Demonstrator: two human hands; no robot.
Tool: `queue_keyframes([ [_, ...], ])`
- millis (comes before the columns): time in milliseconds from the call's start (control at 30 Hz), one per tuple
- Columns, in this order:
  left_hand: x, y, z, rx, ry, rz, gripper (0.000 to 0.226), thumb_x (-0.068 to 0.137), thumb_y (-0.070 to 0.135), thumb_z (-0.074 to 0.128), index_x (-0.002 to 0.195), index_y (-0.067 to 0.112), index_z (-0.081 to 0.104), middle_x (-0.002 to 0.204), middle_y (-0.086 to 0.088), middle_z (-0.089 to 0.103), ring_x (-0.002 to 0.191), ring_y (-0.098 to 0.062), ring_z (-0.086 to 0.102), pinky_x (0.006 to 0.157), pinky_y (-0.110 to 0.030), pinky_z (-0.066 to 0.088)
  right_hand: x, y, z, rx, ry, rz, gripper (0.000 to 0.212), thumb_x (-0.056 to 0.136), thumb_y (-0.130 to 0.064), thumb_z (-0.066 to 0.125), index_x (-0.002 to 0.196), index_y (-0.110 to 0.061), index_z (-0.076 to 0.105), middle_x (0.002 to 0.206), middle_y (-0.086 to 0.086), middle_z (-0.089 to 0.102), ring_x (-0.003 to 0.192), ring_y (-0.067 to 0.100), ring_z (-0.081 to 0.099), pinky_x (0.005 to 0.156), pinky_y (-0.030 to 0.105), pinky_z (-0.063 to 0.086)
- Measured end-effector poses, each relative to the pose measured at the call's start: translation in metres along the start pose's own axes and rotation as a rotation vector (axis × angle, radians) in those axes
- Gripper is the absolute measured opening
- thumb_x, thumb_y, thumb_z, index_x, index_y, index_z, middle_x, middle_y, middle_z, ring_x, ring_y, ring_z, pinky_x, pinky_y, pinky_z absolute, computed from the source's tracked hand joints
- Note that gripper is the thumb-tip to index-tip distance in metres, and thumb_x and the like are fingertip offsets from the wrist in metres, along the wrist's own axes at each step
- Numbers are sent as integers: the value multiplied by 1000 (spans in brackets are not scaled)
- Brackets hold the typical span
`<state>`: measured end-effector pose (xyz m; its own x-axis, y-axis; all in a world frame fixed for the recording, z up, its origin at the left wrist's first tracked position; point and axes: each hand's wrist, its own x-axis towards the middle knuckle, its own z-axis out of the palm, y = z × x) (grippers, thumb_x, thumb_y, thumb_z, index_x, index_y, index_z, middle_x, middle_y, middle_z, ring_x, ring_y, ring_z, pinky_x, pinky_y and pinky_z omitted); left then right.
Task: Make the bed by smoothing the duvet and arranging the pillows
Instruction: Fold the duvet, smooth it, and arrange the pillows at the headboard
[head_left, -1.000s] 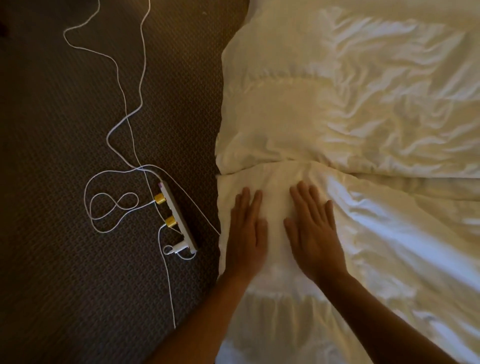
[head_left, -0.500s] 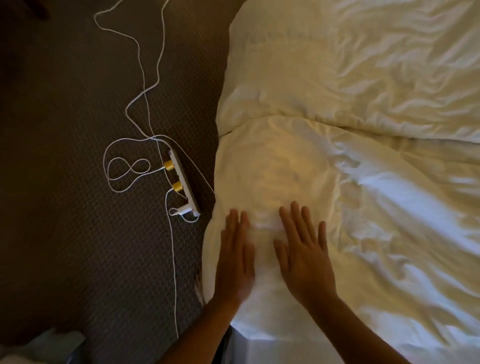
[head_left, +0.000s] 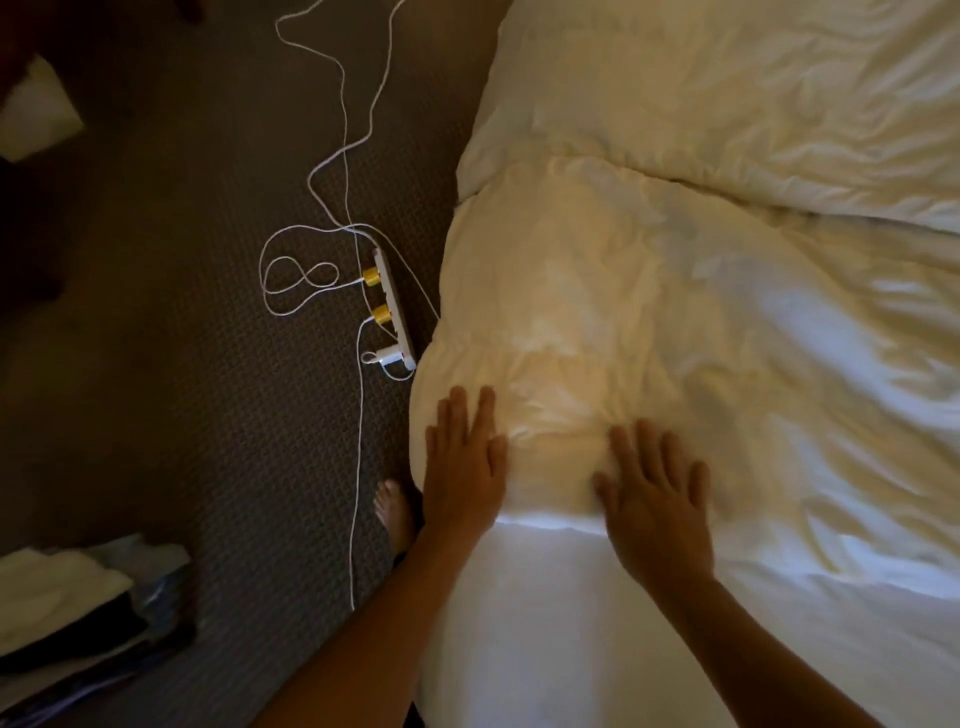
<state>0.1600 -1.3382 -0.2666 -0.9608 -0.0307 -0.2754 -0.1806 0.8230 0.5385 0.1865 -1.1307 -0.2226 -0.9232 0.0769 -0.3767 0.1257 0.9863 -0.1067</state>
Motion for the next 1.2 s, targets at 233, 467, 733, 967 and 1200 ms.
queue_keyframes([
  [233, 16, 64, -51, 32, -22, 7, 57, 104, 42, 20, 158, 26, 12, 166, -9, -4, 152, -28, -2, 124, -47, 9, 6, 29, -87, 199, 112, 74, 65, 100, -57, 15, 159, -28, 12, 167, 0, 0, 153, 18, -10, 121, 43, -8],
  [467, 119, 174, -63, -66, -32, 282, 42, 105, 29, 39, 144, 18, 45, 163, -7, 20, 149, -24, 18, 119, -43, 24, 84, 98, -153, 302, 251, 240, 58, 103, -49, 27, 155, -22, 30, 162, 6, 26, 152, 23, 16, 121, 48, 14],
  [733, 250, 254, -35, -6, -81, 563, 33, 100, 20, 50, 129, 7, 60, 138, -14, 55, 130, -32, 46, 109, -43, 37, 191, 153, -185, 294, 260, 315, 44, 105, -39, 38, 146, -24, 45, 144, 6, 53, 130, 33, 46, 100, 46, 41],
  [967, 328, 266, -22, 156, -202, 582, 26, 101, 26, 44, 120, 18, 61, 112, -9, 66, 105, -32, 59, 85, -43, 47, 265, 184, -178, 231, 234, 396, 36, 106, -23, 38, 139, -30, 51, 127, 12, 65, 110, 34, 62, 84, 41, 49],
  [1200, 350, 270, -17, 215, -346, 564, 20, 101, 30, 50, 111, 20, 64, 106, -6, 68, 99, -30, 62, 83, -39, 45, 295, 221, -169, 82, 67, 445, 43, 98, -12, 42, 135, -28, 54, 133, 5, 56, 115, 31, 59, 95, 46, 51],
])
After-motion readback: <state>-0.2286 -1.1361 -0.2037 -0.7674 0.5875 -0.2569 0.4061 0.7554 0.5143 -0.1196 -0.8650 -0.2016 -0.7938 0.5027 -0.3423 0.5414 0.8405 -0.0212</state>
